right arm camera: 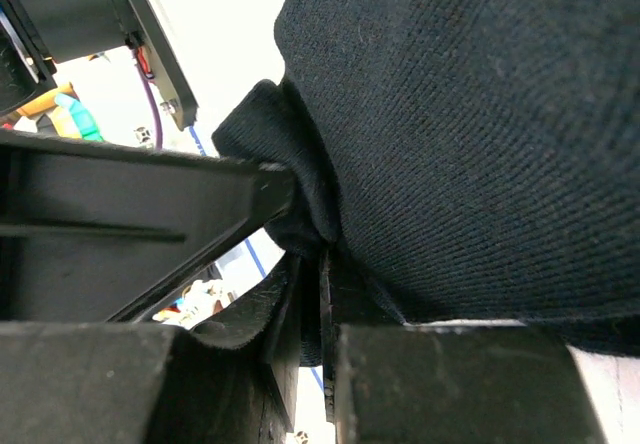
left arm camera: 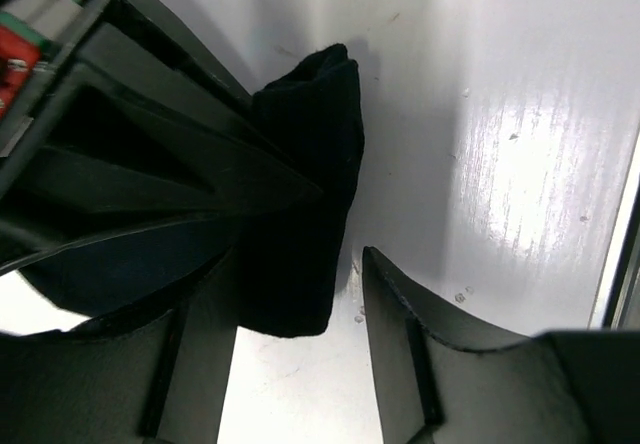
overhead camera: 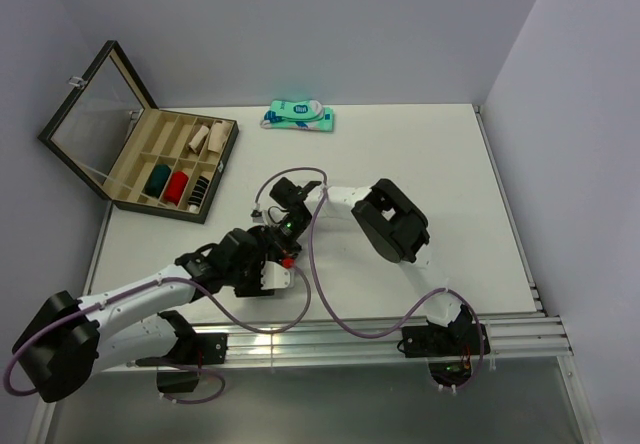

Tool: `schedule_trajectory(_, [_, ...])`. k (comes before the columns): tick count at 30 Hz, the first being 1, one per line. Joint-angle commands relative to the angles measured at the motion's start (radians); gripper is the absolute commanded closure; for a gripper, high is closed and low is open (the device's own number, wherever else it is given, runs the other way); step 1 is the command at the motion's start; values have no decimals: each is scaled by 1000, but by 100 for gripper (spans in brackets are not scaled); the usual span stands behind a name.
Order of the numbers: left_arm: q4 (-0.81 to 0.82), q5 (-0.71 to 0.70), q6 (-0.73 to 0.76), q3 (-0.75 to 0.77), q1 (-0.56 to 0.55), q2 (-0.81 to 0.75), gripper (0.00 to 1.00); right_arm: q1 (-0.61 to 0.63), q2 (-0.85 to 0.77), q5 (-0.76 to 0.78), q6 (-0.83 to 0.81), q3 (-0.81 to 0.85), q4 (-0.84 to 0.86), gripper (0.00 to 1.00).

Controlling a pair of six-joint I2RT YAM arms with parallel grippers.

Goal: Roll the socks
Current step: Roll the sock at the center of the board.

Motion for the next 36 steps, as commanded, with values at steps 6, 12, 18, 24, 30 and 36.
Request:
schedule_trajectory(6, [57,-7,-36,14,-5,97,72,-8,-31,139,0,-126,33,78])
schedule_trajectory(12, [20,33,-53,30,-1,113,97,-14,-171,183,110,-281,201,69])
schedule_trajectory(18, [-87,171,6,69,54,113,100,-57,-358,293,279,-529,438,66])
schedule_trajectory(24, [-204,315,112,142,169,183,100,-110,-574,442,420,-787,652,60])
schedule_trajectory(30, [-307,404,193,242,254,304,100,-107,-797,646,397,-913,731,60])
schedule_trajectory(36, [-601,582,370,414,366,496,100,-43,-1051,805,347,-1036,865,57])
